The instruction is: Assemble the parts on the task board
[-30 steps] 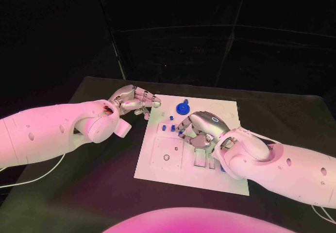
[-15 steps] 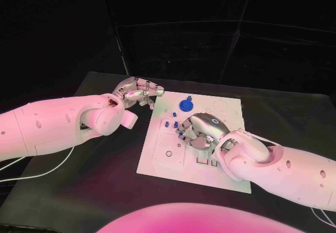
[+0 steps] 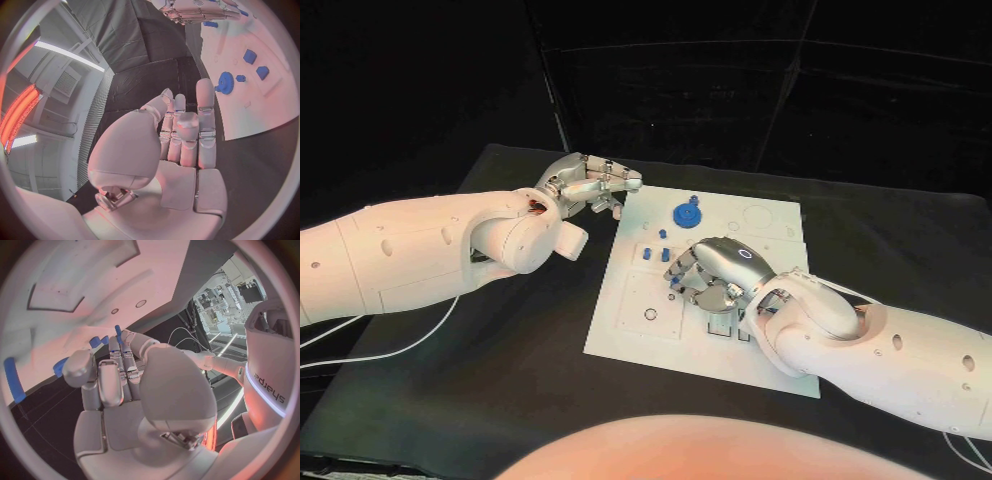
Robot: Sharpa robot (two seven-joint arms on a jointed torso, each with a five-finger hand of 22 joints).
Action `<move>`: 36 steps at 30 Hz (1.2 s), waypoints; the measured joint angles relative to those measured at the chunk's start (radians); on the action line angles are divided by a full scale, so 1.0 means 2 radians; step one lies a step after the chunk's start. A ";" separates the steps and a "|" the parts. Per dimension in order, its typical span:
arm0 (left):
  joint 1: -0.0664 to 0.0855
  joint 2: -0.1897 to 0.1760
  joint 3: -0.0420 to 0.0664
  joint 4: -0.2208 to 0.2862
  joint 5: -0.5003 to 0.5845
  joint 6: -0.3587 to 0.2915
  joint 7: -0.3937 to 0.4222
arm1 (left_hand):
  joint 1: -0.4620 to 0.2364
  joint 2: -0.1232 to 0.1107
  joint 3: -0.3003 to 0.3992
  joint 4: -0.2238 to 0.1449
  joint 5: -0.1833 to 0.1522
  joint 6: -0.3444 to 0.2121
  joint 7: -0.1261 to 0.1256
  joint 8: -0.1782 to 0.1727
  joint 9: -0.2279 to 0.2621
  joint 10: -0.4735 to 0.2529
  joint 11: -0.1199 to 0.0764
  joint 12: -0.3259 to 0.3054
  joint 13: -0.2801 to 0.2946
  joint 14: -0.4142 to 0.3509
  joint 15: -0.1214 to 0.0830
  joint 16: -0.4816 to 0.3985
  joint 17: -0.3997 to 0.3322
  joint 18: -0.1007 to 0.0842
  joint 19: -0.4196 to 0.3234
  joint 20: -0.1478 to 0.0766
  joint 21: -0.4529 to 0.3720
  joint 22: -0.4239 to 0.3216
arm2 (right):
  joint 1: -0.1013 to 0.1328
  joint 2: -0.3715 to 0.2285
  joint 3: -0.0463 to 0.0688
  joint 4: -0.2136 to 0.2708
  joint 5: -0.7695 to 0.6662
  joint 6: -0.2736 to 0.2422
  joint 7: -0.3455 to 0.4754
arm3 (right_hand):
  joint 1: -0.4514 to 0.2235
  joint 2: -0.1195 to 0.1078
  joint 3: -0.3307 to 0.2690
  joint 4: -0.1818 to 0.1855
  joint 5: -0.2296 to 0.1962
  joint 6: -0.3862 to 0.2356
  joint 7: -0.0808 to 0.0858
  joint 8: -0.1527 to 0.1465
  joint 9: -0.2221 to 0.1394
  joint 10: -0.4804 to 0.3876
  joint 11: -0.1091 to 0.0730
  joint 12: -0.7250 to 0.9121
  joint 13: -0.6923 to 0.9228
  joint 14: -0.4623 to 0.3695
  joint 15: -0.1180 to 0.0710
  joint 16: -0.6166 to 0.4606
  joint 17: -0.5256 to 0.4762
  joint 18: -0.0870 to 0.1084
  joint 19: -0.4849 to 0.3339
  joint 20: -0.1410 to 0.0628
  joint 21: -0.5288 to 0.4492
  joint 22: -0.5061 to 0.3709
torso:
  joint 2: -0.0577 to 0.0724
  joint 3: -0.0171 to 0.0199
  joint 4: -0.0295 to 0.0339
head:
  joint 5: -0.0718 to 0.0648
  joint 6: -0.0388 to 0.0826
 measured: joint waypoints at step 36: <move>0.000 0.006 0.000 -0.006 0.003 0.000 0.001 | 0.000 0.000 0.000 0.000 0.000 -0.002 0.002 0.000 0.000 -0.002 0.002 0.000 0.000 0.000 0.000 0.000 0.000 0.000 -0.002 0.002 -0.002 0.000 | -0.008 0.005 -0.004 -0.007 0.002 0.019 0.004 | 0.002 0.002 -0.001 -0.002 0.000 0.000 0.000 0.000 0.000 0.000 0.000 0.000 0.000 0.000 0.000 0.000 0.000 0.000 0.000 0.000 0.000 0.000 | 0.000 0.0000 0.0000 | 0.004 -0.001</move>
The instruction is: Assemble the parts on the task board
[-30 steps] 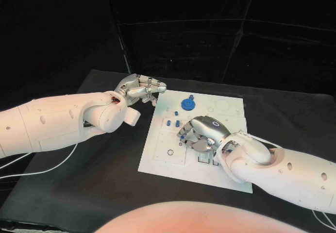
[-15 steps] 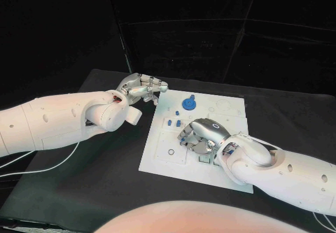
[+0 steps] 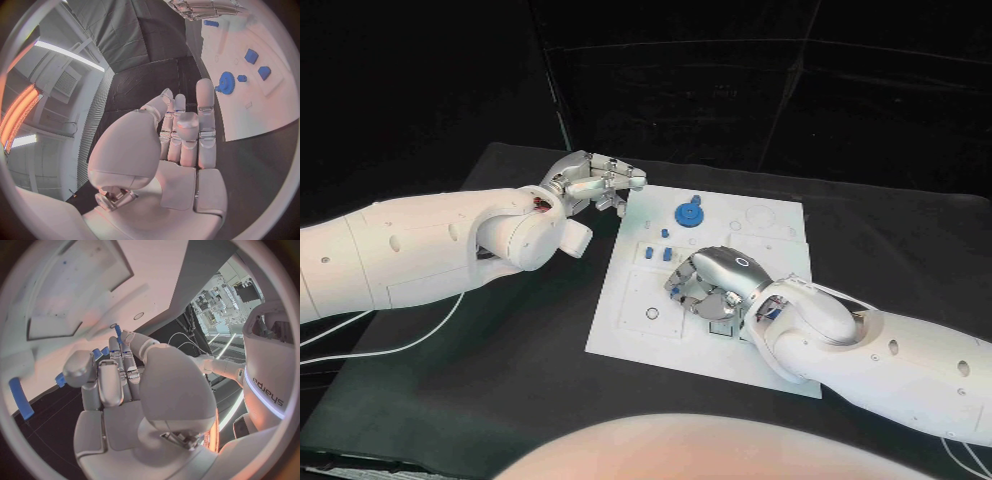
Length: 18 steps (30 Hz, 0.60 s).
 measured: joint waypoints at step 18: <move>0.000 0.001 0.000 0.000 0.000 0.001 -0.001 | 0.000 0.000 0.001 -0.001 0.000 0.000 0.000 0.000 0.000 0.000 0.000 0.000 0.000 0.000 0.000 0.000 0.000 0.000 0.000 0.000 0.000 0.000 | 0.000 0.001 0.000 -0.002 -0.003 0.001 -0.004 | 0.000 0.000 0.000 0.000 0.000 0.000 0.000 0.000 0.000 -0.001 0.001 -0.001 0.001 0.000 0.000 0.000 0.000 0.000 0.000 0.000 0.000 0.000 | 0.000 -0.0001 0.0002 | 0.000 0.000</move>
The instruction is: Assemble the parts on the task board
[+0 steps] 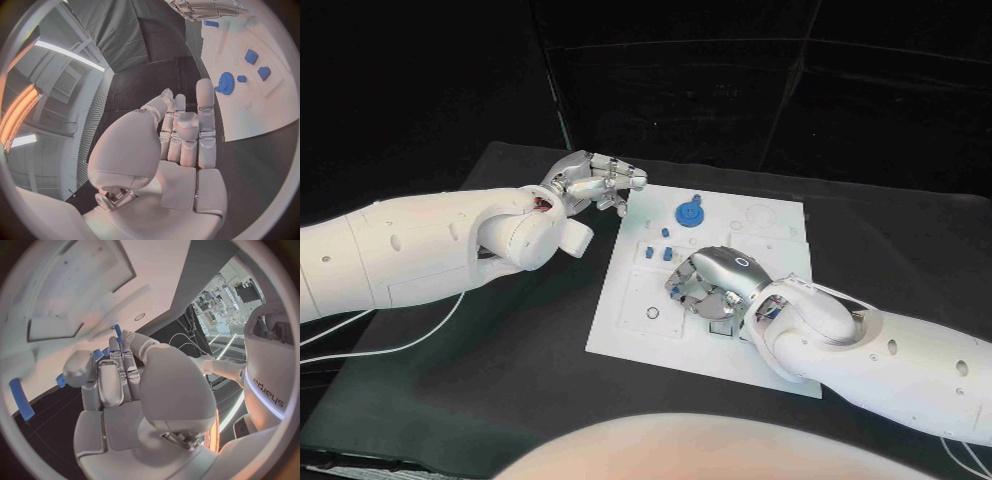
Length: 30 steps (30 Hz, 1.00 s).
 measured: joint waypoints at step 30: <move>0.000 0.001 0.000 -0.002 0.000 0.005 -0.004 | 0.000 0.000 0.000 0.000 0.000 0.000 0.000 0.000 -0.001 0.000 0.000 0.000 0.000 0.000 0.000 0.000 0.000 0.000 0.000 0.000 0.000 0.000 | 0.000 -0.002 0.000 0.003 -0.006 -0.005 -0.004 | 0.000 0.000 0.000 0.000 0.001 0.000 0.000 0.000 0.000 -0.001 0.001 0.001 0.000 0.000 0.000 0.000 0.000 0.000 0.000 0.000 0.000 0.001 | 0.000 0.0001 0.0002 | 0.001 -0.001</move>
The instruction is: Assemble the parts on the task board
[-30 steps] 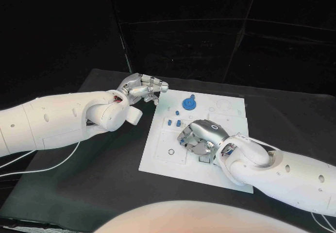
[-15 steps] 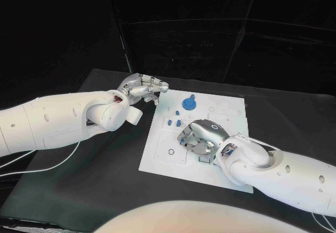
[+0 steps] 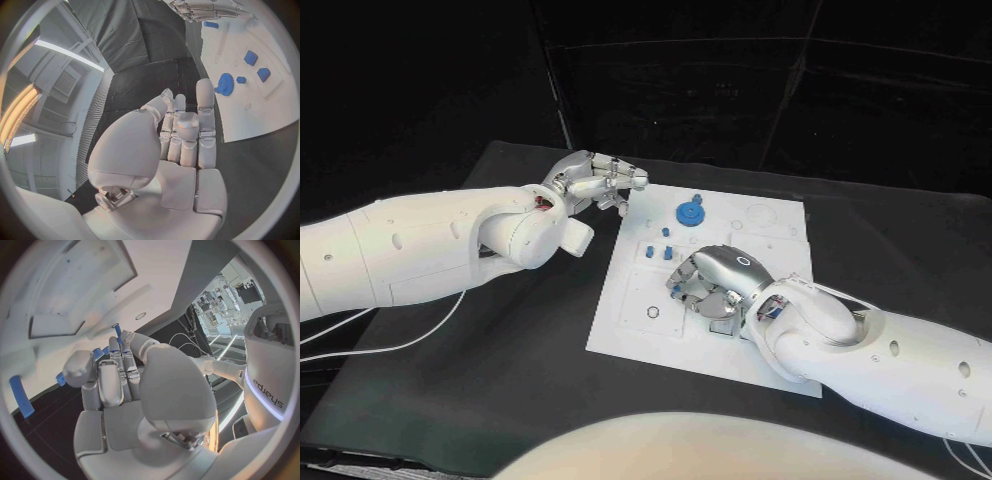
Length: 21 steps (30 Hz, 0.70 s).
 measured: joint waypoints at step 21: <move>0.000 0.002 0.000 -0.001 0.000 0.002 -0.002 | 0.000 0.000 0.000 0.000 0.000 0.000 0.000 0.000 0.000 0.000 0.000 0.000 0.000 0.000 0.000 0.000 -0.001 0.000 0.000 0.000 0.000 0.000 | 0.000 0.001 0.000 -0.001 -0.001 0.006 0.000 | 0.000 0.000 0.001 -0.001 0.000 0.000 0.000 0.000 0.000 0.000 0.000 -0.001 0.000 0.000 0.000 0.000 0.000 0.000 0.000 0.000 0.000 0.000 | 0.000 0.0000 0.0000 | 0.000 0.000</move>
